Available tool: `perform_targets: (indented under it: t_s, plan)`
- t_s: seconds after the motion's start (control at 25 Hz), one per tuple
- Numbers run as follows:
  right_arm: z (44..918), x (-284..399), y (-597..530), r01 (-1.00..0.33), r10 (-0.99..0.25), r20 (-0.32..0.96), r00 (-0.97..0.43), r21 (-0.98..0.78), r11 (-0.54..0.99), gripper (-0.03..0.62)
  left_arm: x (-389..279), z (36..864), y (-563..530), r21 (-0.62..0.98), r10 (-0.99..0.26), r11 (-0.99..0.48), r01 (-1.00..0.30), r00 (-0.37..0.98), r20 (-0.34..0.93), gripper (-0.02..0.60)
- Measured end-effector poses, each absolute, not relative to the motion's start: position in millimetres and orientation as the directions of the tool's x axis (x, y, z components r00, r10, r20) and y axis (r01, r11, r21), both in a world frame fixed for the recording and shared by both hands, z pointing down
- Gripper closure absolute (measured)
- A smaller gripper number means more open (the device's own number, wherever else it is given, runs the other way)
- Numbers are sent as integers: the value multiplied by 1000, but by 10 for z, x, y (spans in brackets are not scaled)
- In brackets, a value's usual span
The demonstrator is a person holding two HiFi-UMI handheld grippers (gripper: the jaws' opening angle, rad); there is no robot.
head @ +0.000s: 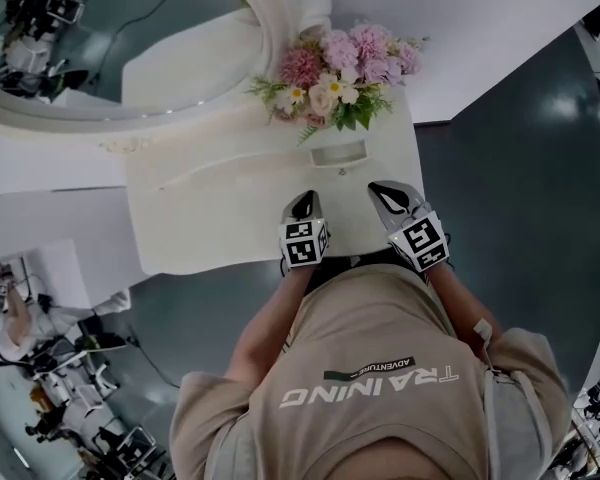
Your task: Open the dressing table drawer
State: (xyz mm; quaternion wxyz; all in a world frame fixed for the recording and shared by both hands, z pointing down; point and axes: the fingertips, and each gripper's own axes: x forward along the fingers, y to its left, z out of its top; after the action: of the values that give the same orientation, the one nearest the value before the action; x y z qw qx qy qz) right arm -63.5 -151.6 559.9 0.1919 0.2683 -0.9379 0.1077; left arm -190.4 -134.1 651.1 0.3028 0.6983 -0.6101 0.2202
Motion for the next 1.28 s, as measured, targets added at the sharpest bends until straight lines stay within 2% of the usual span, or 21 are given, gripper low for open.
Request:
perform_targets:
  t_s: [0.24, 0.52, 0.76, 1.28]
  plan:
    - [5394, -816, -1521, -531, -465, 409, -785, -58, 846, 592, -2175, 6048, -1298, 157, -769, -103, -982, 179, 614, 568]
    - [4996, -889, -1699, -548, -514, 351, -782, 3, 836, 592, -2327, 5309, -1490, 128, -849, -176, -976, 216, 482, 566]
    - [4329, -910, -1835, -563, -583, 224, -781, 149, 813, 592, -2337, 4816, -1665, 21, -889, -246, -969, 234, 393, 566]
    - [3231, -996, -1898, -609, -627, 15, -779, 220, 762, 592, -2288, 3606, -1965, 42, -943, -302, -953, 304, 136, 566]
